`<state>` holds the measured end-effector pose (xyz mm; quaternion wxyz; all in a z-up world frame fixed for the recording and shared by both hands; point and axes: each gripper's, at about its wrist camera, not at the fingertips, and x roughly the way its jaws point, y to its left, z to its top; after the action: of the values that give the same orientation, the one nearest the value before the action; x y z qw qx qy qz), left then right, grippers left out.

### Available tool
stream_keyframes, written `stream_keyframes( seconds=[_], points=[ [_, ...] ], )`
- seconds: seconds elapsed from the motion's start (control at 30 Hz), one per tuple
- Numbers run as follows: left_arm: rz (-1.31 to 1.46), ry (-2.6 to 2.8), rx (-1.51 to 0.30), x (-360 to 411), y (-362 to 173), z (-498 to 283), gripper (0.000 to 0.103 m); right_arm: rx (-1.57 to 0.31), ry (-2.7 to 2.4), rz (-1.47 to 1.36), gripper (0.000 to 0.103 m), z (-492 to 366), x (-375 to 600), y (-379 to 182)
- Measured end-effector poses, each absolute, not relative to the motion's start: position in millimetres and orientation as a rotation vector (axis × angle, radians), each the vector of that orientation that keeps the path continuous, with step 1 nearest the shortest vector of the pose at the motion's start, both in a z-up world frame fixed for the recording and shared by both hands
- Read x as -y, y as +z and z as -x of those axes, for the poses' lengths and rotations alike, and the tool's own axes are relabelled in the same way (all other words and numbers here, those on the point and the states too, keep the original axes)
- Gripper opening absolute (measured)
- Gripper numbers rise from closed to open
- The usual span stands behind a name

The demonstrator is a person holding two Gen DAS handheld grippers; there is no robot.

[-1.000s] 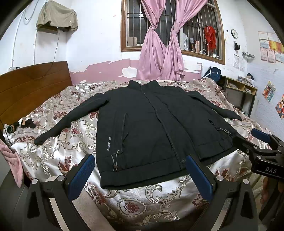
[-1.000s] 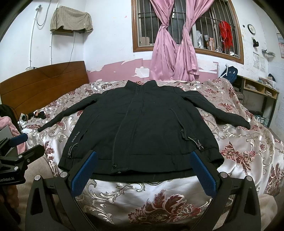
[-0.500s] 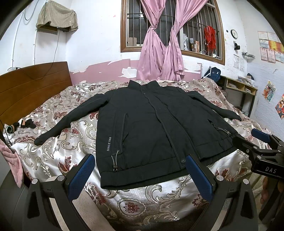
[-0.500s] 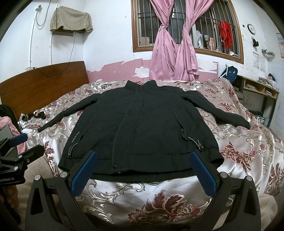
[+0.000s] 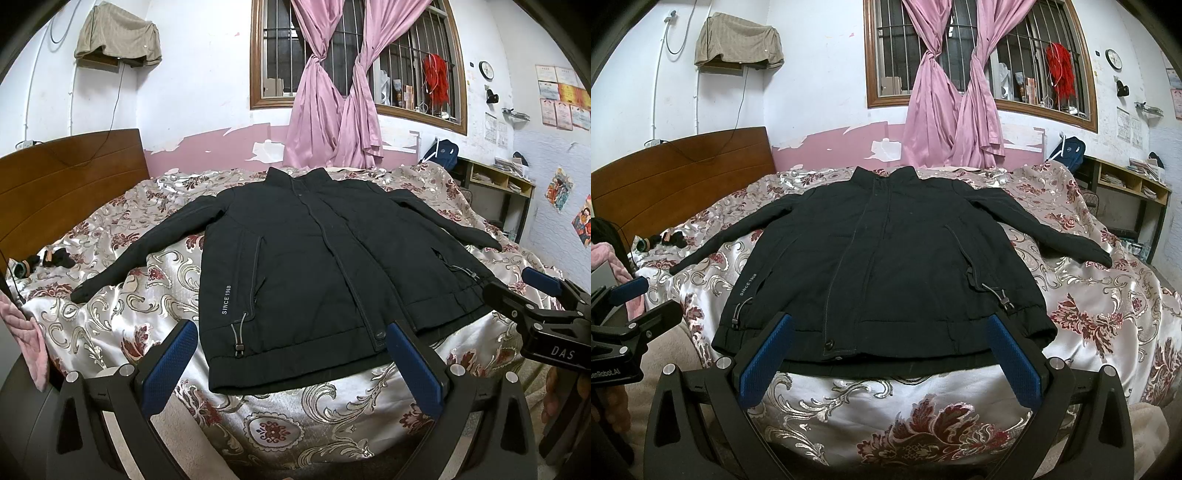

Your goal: Fold large clothes

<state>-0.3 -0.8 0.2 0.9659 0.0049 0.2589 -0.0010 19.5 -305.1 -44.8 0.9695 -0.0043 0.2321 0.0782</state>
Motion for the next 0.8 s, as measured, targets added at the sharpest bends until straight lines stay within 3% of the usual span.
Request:
stream_keyframes(
  seconds=[0.8],
  points=[
    [-0.009,0.001,-0.523,2.8,-0.4,0.2,0.103,-0.469,0.158,0.006,0.102,-20.3,306.0,-44.1]
  ],
)
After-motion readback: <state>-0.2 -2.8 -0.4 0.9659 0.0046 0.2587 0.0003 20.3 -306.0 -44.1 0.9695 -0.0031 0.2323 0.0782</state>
